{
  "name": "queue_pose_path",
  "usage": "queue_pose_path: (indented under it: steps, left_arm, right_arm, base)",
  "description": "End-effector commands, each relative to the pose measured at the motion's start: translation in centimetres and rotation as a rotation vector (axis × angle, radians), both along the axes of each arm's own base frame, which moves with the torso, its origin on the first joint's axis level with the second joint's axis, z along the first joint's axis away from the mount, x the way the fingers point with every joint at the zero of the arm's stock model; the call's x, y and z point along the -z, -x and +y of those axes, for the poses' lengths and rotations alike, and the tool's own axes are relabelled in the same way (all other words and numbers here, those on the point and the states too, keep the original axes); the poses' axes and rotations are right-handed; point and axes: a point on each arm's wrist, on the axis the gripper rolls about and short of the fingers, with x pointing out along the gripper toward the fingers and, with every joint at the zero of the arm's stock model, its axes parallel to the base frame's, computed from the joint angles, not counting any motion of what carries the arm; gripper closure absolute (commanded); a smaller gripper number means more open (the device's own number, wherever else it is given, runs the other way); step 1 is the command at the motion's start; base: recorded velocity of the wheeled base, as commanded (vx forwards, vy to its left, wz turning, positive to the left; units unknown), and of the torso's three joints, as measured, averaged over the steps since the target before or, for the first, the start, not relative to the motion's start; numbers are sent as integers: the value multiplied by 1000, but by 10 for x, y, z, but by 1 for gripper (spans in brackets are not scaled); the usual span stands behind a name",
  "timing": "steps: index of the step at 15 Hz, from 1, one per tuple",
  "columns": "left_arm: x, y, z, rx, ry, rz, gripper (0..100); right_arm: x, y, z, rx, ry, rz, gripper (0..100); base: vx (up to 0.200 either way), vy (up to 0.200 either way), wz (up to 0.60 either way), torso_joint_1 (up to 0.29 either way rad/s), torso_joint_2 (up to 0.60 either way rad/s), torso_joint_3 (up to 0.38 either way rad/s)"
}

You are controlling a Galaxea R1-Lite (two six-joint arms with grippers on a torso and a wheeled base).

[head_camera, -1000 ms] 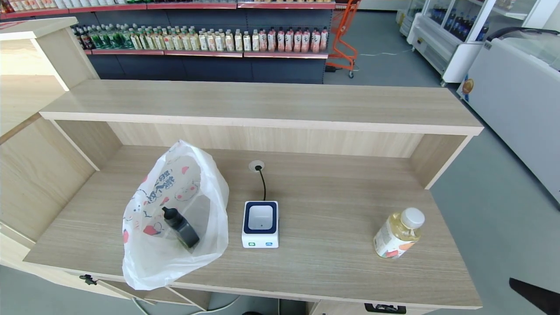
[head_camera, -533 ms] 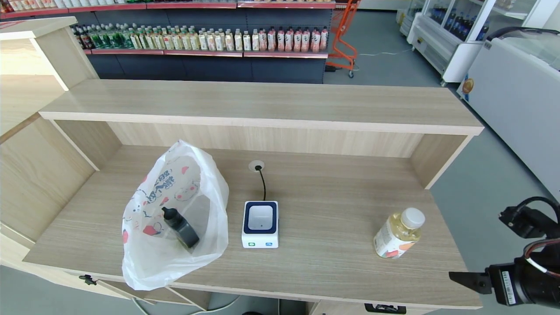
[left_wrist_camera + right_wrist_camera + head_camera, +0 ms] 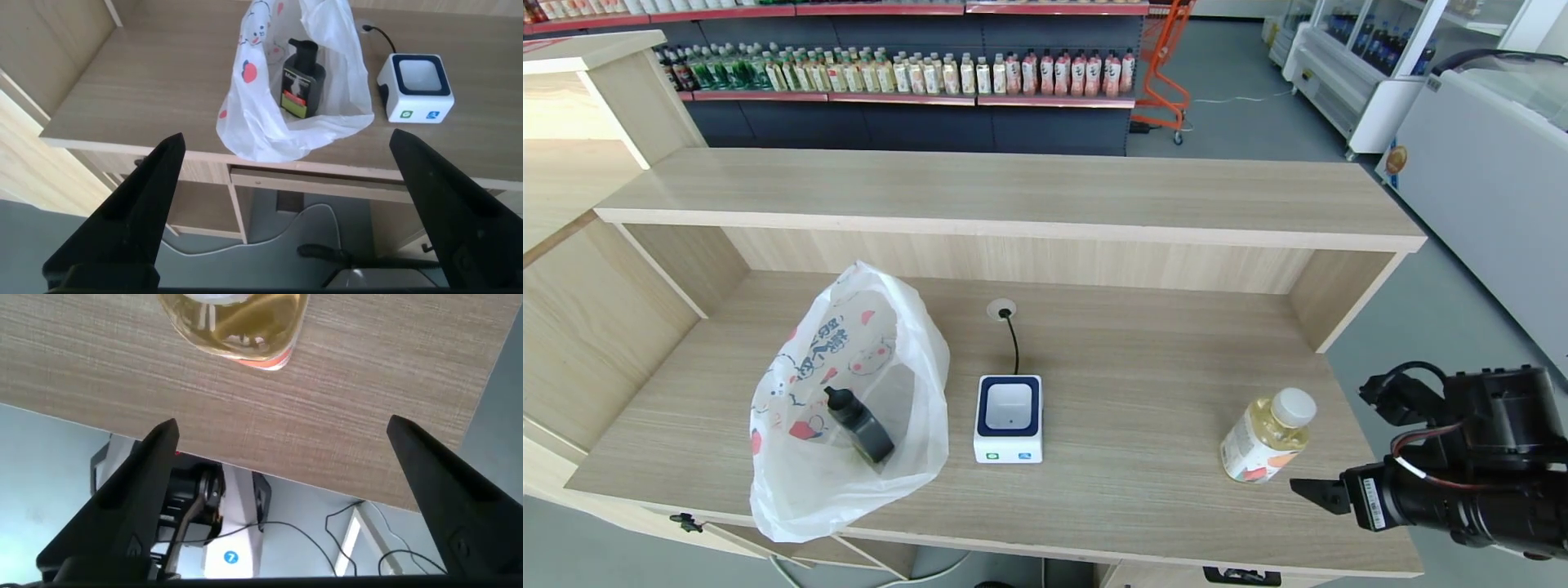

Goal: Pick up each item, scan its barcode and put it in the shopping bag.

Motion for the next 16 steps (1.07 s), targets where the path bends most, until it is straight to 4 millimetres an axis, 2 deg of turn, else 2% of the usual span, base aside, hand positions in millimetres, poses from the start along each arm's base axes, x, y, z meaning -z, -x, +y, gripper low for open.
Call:
queue_pose_path:
  steps: [1,3,6,13,16]
  left_arm:
    - [0,0,0,-1,1,0,0]
    - [0,0,0,-1,-1,0,0]
    - [0,0,0,-1,1,0,0]
    - [0,0,0,-1,-1,0,0]
    - [0,0,0,-1,-1,0,0]
  right_arm:
    - [21,-10,10,-38,6,32,0]
    - [33,-22,21,-69,-1,-23,0]
    - [45,-37,25,-73,-12,-87,0]
    - [67,-63,31,-108,10,-235,0]
    - [75,-69,38,-128,9,-241,0]
  base:
    - [0,0,0,0,0,0]
    - [0,0,0,0,0,0]
    - [0,0,0,0,0,0]
    - [0,0,0,0,0,0]
    - [0,0,0,0,0,0]
